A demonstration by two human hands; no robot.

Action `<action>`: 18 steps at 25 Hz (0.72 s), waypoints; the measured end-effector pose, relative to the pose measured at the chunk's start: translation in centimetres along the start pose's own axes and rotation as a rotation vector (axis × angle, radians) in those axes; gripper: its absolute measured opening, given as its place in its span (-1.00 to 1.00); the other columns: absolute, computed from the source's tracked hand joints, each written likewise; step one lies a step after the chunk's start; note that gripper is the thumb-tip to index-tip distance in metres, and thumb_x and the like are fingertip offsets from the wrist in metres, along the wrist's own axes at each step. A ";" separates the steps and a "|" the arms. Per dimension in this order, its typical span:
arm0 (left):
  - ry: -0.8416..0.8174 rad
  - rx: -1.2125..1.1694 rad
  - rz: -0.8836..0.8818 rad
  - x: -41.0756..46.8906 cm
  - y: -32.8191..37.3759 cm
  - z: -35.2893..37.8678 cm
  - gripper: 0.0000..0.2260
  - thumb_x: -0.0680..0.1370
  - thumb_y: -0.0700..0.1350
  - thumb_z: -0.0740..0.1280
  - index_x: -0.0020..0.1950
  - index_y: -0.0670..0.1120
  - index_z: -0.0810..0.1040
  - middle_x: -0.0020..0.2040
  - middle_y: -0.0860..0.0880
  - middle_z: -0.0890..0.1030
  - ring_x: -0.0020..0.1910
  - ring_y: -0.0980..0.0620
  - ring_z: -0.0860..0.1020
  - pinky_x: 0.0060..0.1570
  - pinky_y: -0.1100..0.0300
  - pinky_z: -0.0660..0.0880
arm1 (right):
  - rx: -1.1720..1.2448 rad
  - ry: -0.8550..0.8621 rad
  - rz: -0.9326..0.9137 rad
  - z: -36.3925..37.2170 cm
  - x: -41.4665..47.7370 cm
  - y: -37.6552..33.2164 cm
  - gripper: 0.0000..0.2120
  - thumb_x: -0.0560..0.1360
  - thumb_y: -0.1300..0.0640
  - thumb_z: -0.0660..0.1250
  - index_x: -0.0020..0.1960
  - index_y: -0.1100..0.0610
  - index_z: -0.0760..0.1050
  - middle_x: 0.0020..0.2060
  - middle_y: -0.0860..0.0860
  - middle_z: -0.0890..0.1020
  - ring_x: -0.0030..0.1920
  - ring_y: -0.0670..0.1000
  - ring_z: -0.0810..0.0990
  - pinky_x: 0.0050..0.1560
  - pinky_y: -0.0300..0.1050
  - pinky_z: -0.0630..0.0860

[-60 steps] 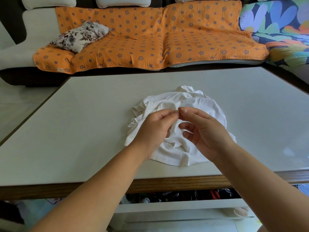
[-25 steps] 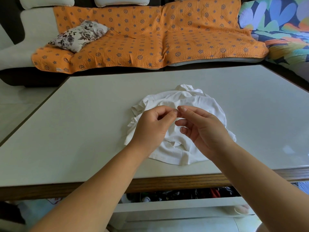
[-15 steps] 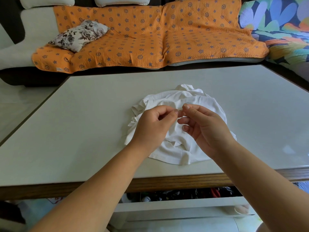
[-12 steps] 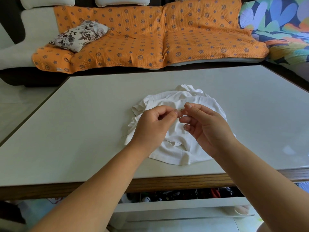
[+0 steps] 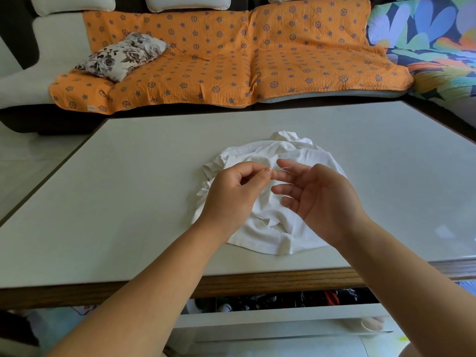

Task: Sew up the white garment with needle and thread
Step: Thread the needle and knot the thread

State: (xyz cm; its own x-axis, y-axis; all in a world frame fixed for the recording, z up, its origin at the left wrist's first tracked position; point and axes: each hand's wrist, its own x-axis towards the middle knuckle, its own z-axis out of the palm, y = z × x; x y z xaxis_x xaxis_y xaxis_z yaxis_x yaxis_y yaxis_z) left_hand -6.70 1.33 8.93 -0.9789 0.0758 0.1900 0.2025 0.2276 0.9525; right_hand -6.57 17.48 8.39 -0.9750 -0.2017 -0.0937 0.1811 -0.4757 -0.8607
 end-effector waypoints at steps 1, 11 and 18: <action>0.000 -0.003 0.001 0.0 0.0 0.0 -0.86 0.60 -0.12 0.32 -0.09 -0.01 0.66 -0.55 0.22 0.40 -0.49 0.24 0.38 -0.37 0.44 0.30 | -0.033 -0.019 -0.028 0.1 -0.1 0.0 -0.69 0.52 0.25 0.12 0.11 0.19 0.59 -0.06 0.13 0.67 -0.19 0.03 0.65 -0.22 -0.19 0.55; 0.003 0.004 0.041 -0.1 0.0 -0.1 -0.85 0.60 -0.12 0.31 -0.09 0.02 0.66 -0.52 0.22 0.43 -0.47 0.24 0.39 -0.37 0.43 0.32 | -0.206 0.076 -0.149 0.7 -0.2 0.4 -0.82 0.49 0.25 0.36 0.09 0.19 0.60 -0.12 0.08 0.73 -0.20 -0.01 0.68 -0.18 -0.23 0.56; 0.019 0.019 0.080 0.0 -0.3 -0.2 -0.84 0.60 -0.16 0.31 0.05 -0.17 0.66 -0.48 0.29 0.50 -0.44 0.32 0.46 -0.35 0.50 0.33 | -0.117 0.097 -0.138 1.1 -0.4 0.2 -0.91 0.52 0.27 0.32 -0.03 0.21 0.60 -0.14 0.12 0.73 -0.18 0.02 0.71 -0.19 -0.24 0.59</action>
State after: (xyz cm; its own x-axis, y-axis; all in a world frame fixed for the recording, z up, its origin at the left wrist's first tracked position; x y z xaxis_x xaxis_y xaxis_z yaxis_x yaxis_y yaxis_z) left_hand -6.80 1.08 8.72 -0.9598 0.0764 0.2701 0.2806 0.2394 0.9295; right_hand -6.01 16.50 8.79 -0.9984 -0.0547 -0.0135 0.0338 -0.3891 -0.9206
